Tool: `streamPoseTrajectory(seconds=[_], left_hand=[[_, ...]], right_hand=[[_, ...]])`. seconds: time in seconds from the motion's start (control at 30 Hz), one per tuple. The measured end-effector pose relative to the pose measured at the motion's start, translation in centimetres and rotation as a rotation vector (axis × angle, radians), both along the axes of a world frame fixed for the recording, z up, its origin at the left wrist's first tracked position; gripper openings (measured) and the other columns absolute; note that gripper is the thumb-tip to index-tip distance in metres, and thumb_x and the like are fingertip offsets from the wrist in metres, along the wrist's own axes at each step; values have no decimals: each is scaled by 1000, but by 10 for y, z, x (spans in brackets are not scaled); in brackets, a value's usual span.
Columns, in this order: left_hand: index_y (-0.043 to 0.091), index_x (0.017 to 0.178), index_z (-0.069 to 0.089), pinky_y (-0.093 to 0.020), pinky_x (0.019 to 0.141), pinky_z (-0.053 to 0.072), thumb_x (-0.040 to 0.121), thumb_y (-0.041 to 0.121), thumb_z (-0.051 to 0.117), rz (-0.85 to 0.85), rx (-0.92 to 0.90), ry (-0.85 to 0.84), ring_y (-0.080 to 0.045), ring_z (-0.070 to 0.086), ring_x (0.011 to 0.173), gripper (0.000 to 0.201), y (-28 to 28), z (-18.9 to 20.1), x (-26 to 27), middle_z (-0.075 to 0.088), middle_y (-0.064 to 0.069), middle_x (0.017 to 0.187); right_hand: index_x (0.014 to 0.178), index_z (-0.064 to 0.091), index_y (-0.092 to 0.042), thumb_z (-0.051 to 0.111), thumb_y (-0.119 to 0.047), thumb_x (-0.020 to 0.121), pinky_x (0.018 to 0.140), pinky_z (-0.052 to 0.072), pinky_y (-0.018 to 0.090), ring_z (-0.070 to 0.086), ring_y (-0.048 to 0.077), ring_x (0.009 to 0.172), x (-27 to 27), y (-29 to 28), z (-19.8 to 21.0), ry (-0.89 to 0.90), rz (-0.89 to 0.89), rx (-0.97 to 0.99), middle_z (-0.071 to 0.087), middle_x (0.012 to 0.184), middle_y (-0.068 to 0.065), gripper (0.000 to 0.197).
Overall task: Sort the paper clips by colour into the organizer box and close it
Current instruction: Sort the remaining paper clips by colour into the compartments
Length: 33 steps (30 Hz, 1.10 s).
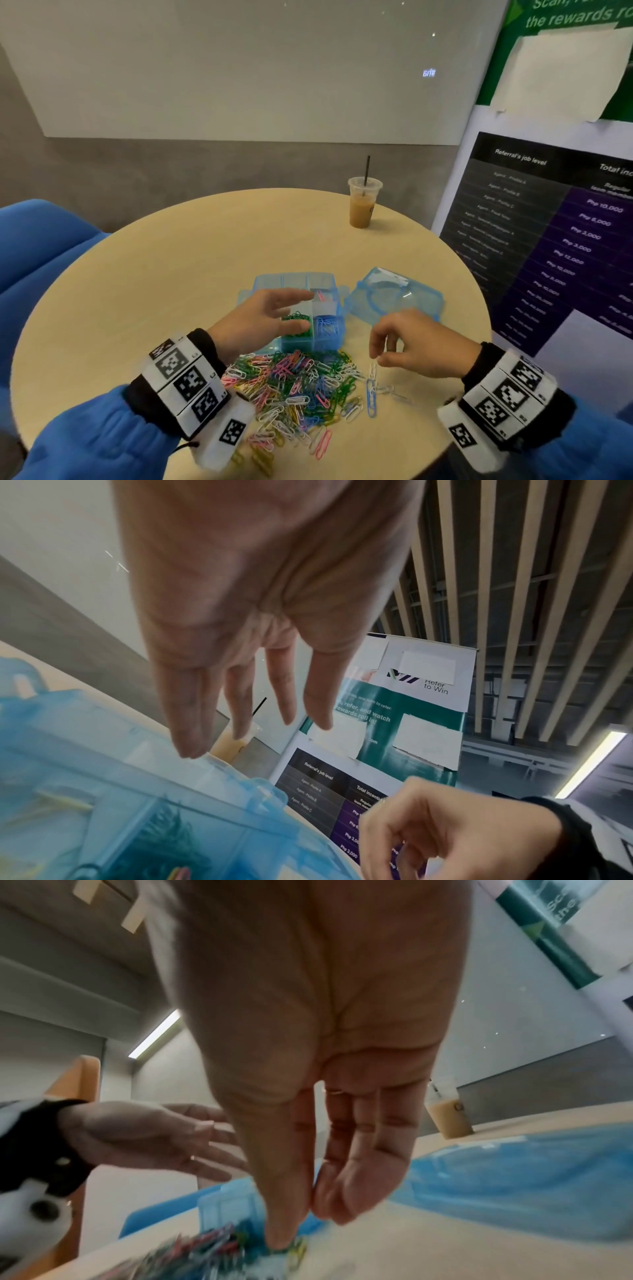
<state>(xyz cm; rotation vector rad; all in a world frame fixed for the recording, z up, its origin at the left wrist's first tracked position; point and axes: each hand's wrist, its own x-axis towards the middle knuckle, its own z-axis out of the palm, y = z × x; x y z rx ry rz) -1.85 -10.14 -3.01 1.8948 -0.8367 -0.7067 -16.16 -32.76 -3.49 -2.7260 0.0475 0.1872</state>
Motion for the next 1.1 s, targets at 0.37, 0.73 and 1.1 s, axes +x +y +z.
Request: streamPoseTrajectory(seconds=[0.37, 0.73, 1.1], left_hand=[[28, 114, 66, -25, 95, 47, 95, 25, 60, -21, -64, -30, 2, 62, 107, 20, 4, -7, -24, 65, 16, 120], [32, 124, 62, -23, 96, 40, 98, 36, 52, -433, 214, -633, -4, 48, 114, 28, -22, -22, -71, 54, 17, 125], [24, 135, 49, -43, 99, 40, 99, 41, 43, -650, 484, -909, -21, 34, 125, 40, -29, -48, -91, 40, 5, 140]], right_hand=[[86, 66, -15, 73, -19, 82, 67, 43, 21, 48, 0, 65, -9, 1, -32, 108, 75, -41, 63, 85, -5, 8], [87, 65, -20, 76, -19, 80, 64, 44, 15, 54, 0, 64, -24, -10, -16, 104, -12, 31, 62, 74, -9, 13], [83, 65, -22, 73, -25, 82, 81, 48, 28, 53, 6, 78, -31, -8, -31, 182, 37, -11, 58, 96, -3, 9]])
